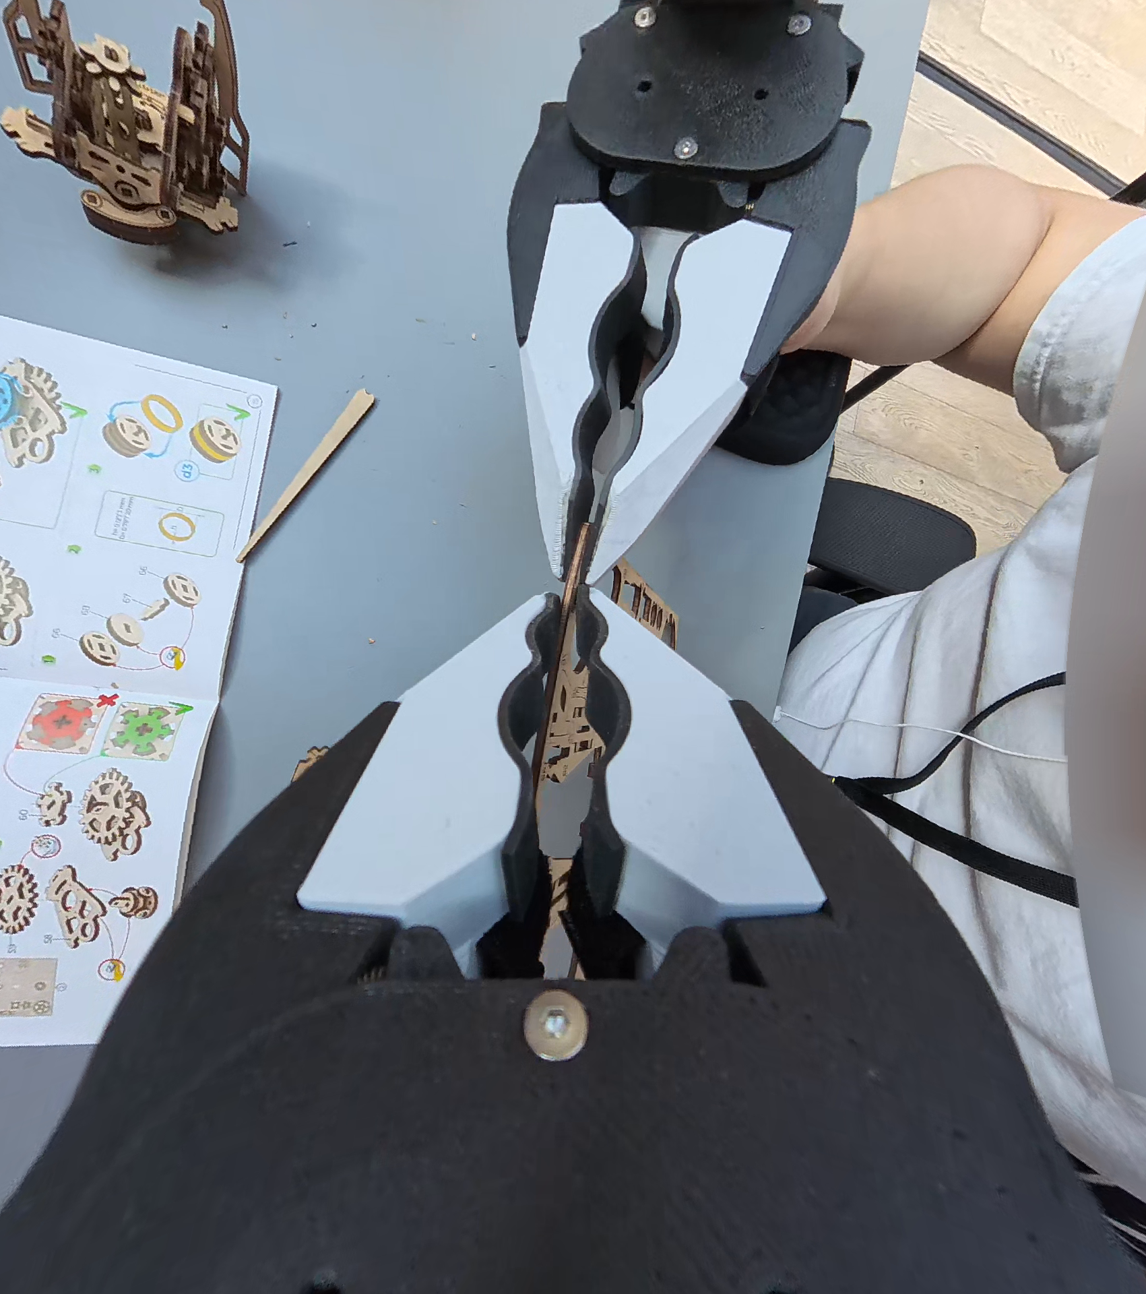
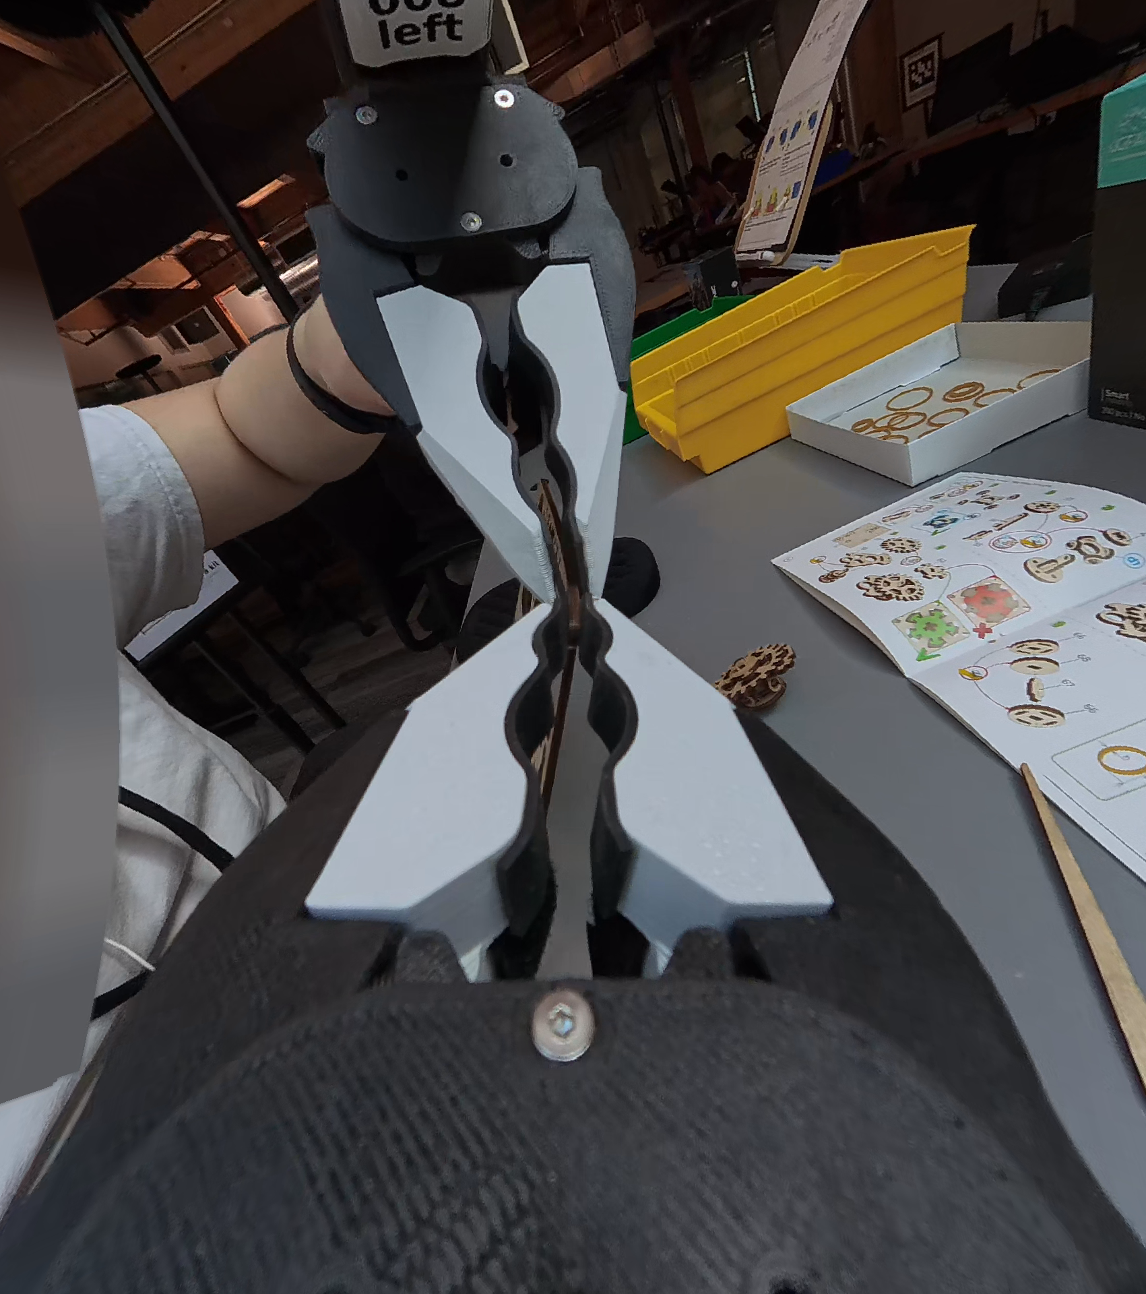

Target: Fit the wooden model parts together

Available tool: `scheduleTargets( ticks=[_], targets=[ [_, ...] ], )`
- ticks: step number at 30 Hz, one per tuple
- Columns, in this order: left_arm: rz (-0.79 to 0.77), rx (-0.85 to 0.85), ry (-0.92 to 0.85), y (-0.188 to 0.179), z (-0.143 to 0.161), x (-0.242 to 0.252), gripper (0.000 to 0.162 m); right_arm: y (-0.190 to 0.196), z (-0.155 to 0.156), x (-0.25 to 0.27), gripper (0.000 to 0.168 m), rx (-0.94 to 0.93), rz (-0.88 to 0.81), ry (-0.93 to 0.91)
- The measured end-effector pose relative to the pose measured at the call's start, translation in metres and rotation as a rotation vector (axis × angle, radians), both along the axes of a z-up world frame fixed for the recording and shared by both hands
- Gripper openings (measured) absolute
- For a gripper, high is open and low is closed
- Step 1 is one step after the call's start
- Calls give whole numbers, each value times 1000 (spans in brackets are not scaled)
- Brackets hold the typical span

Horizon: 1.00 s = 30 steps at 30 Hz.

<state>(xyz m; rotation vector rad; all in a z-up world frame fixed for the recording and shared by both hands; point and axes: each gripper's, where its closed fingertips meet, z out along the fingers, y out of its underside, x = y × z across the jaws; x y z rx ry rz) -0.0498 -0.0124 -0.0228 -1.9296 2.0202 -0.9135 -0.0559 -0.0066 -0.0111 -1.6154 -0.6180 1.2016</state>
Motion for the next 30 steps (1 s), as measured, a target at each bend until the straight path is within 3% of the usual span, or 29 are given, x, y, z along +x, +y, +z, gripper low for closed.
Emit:
scheduleTargets(
  ticks=[8,16,22,30],
  targets=[
    [43,-50,82,4,-11,-2,2,4,-11,-2,1,-3,-65,-90],
    [36,31,105,8,-22,-2,5,8,-23,-2,1,-21,-104,-145],
    [-102,-10,-92,-3,-1,-3,2,-1,-4,-3,1,-124,97,136],
    [-169,-127,-143,-11,6,-3,1,-6,3,-4,1,-86,144,167]
  ],
)
